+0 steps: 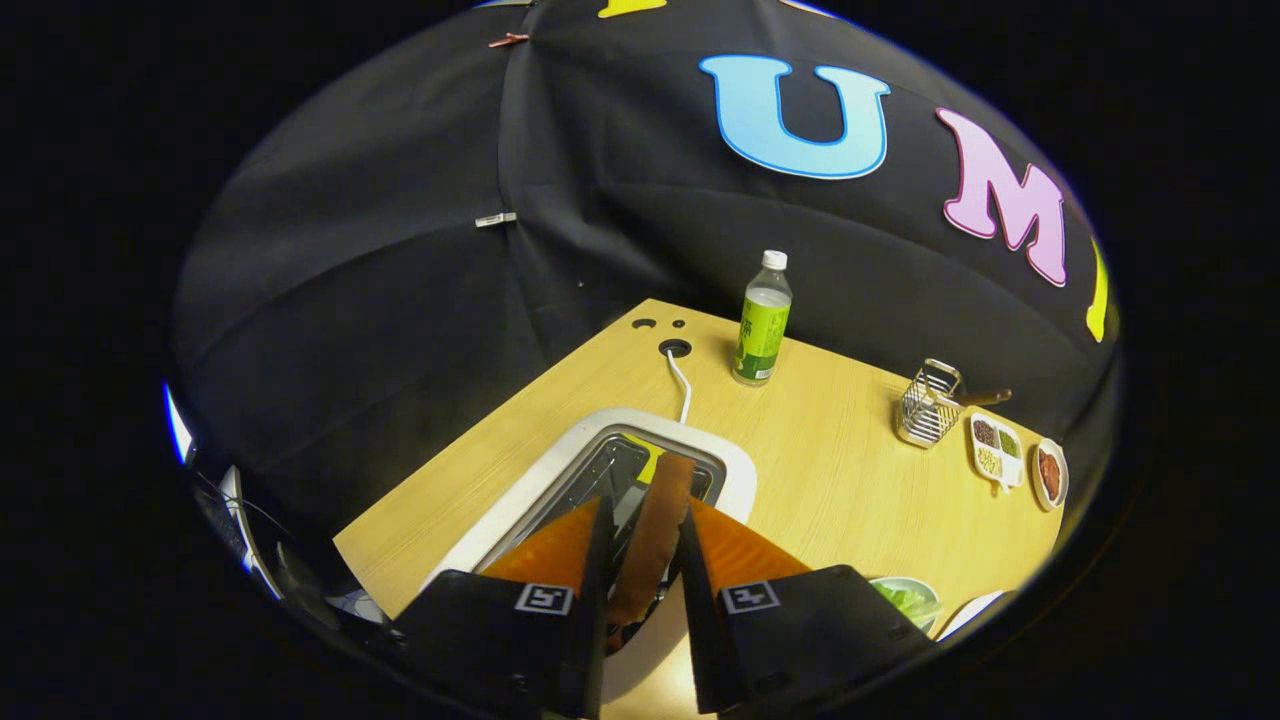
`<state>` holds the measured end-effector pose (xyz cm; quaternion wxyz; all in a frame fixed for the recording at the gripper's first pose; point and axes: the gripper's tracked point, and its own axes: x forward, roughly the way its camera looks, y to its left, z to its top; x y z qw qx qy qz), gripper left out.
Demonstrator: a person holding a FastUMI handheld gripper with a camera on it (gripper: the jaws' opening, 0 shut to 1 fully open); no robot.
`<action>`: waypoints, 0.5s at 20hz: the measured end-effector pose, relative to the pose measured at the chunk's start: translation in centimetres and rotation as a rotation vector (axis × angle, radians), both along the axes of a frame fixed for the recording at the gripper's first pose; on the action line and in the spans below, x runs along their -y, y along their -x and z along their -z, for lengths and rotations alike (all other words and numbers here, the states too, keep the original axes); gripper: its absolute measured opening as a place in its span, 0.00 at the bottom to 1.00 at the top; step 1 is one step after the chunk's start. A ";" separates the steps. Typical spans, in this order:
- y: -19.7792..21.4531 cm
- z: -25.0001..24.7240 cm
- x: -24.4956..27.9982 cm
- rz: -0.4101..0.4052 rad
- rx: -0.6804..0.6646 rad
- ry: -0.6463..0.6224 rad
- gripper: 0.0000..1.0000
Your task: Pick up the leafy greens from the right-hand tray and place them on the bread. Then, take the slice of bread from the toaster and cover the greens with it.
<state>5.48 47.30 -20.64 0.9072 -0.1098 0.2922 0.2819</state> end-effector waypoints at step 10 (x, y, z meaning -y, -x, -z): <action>1.0 -1.1 -0.3 -0.049 -0.080 -0.057 0.14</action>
